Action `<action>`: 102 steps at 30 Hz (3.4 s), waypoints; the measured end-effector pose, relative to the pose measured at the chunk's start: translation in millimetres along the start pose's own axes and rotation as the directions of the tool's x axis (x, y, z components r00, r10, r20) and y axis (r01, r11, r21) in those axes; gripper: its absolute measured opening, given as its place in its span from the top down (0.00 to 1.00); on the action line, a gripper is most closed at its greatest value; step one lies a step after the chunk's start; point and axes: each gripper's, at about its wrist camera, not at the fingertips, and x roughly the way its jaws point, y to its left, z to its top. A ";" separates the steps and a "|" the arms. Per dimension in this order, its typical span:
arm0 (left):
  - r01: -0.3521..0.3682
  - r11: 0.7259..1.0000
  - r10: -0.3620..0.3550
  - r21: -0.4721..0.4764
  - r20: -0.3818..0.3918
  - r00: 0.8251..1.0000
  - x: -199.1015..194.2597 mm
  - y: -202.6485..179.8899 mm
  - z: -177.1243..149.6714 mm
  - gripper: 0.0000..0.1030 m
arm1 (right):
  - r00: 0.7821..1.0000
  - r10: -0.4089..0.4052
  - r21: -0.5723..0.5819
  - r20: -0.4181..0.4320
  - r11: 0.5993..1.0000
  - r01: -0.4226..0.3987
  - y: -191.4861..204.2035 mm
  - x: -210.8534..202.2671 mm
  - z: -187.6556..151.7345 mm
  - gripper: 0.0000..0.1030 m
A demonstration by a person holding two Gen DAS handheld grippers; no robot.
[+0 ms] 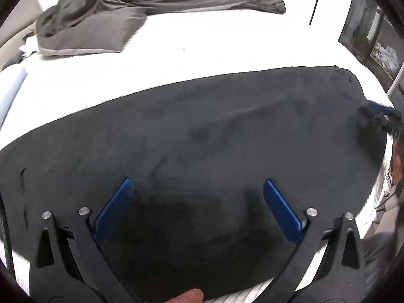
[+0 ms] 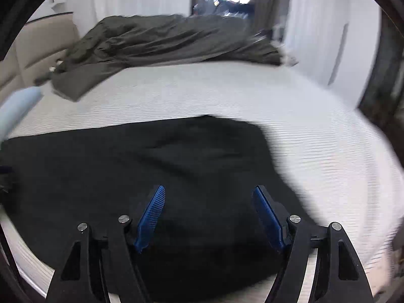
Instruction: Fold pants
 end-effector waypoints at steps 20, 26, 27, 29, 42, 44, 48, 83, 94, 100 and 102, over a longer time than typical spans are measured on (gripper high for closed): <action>-0.049 0.998 0.047 -0.027 -0.058 0.997 36.1 -11.6 11.9 0.01 | 0.940 -0.329 0.087 -0.090 0.938 0.336 -11.5 39.1 -7.9 0.25; -0.024 0.996 0.025 -0.081 0.014 1.000 22.0 -15.5 43.6 0.01 | 0.994 -0.107 0.045 0.035 0.993 0.105 79.9 6.6 12.7 0.22; -0.018 0.994 0.020 -0.104 0.018 1.000 27.7 -15.2 48.9 0.01 | 0.998 -0.058 0.024 0.020 0.998 0.057 99.5 11.7 18.1 0.22; -0.011 0.990 0.014 -0.139 0.017 1.000 40.4 -15.8 52.5 0.01 | 1.000 -0.004 -0.057 -0.026 0.998 0.003 145.5 28.0 18.1 0.22; -0.266 0.945 0.257 -0.189 -0.068 0.964 21.6 80.6 17.2 0.00 | 0.933 -0.342 -0.151 -0.113 0.934 0.324 128.6 40.5 -23.6 0.18; -0.242 0.947 0.235 -0.212 -0.056 0.970 5.2 89.4 7.5 0.01 | 0.940 -0.328 -0.164 -0.098 0.937 0.310 140.8 19.8 -31.1 0.20; -0.116 0.974 0.116 -0.194 -0.007 0.993 -25.1 80.0 -18.2 0.01 | 0.992 -0.123 -0.148 -0.041 0.982 0.116 186.1 -17.1 -36.4 0.20; -0.149 0.955 0.158 -0.256 0.016 0.987 -67.1 134.8 -84.8 0.48 | 0.990 -0.005 -0.317 -0.144 0.948 -0.041 260.5 8.7 -40.8 0.15; -0.026 0.907 0.043 -0.420 0.030 0.999 -39.6 140.0 -26.4 0.51 | 0.972 0.190 -0.214 -0.141 0.952 -0.217 272.7 -8.4 -24.5 0.30; -0.172 0.946 0.160 -0.274 -0.065 0.985 -6.5 128.8 10.2 0.51 | 0.968 0.176 -0.343 -0.177 0.911 -0.229 306.0 5.1 -30.1 0.33; -0.221 0.941 0.209 -0.255 -0.074 0.975 -9.8 142.0 9.5 0.54 | 0.969 0.167 -0.330 -0.181 0.918 -0.220 301.3 0.1 -32.1 0.33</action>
